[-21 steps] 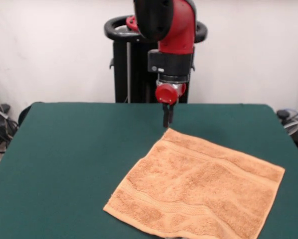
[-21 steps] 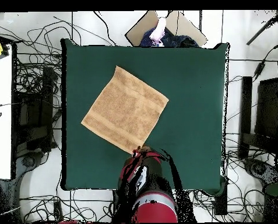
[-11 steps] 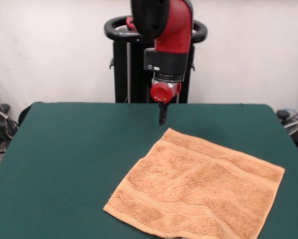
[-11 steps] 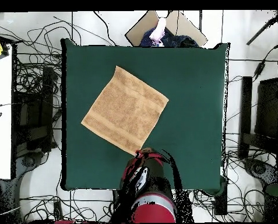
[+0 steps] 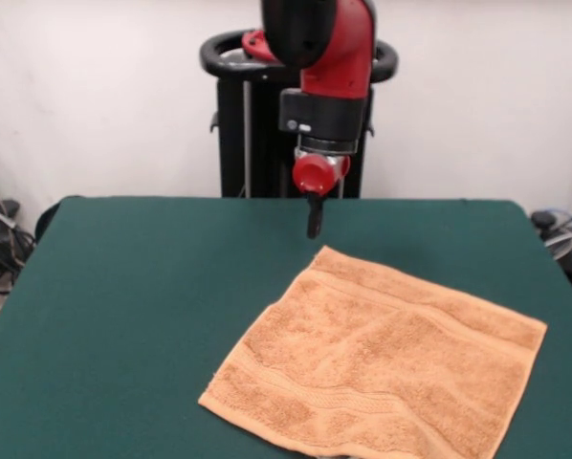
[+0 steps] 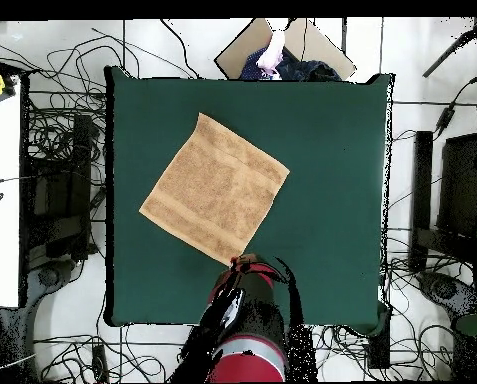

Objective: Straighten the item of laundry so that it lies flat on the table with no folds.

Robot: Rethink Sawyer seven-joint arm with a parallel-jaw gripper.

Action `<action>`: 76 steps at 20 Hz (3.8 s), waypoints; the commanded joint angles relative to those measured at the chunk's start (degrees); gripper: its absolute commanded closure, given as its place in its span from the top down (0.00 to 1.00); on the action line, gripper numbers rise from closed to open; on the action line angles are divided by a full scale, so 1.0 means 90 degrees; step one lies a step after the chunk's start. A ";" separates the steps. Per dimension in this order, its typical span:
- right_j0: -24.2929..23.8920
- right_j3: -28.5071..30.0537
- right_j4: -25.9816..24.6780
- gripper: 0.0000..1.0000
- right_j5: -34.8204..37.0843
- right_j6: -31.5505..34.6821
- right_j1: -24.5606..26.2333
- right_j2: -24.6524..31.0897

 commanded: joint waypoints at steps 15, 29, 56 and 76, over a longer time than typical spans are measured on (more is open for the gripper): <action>0.0761 -0.0820 0.1075 1.00 -0.0568 0.0914 0.0778 -0.0474; 0.0652 -0.1212 0.0906 1.00 -0.0320 0.0615 0.1088 0.0102; 0.1327 -0.1068 0.0895 1.00 -0.0341 0.0631 0.0981 0.0009; 0.1748 -0.1751 0.1168 1.00 -0.0853 0.0629 0.2003 -0.0427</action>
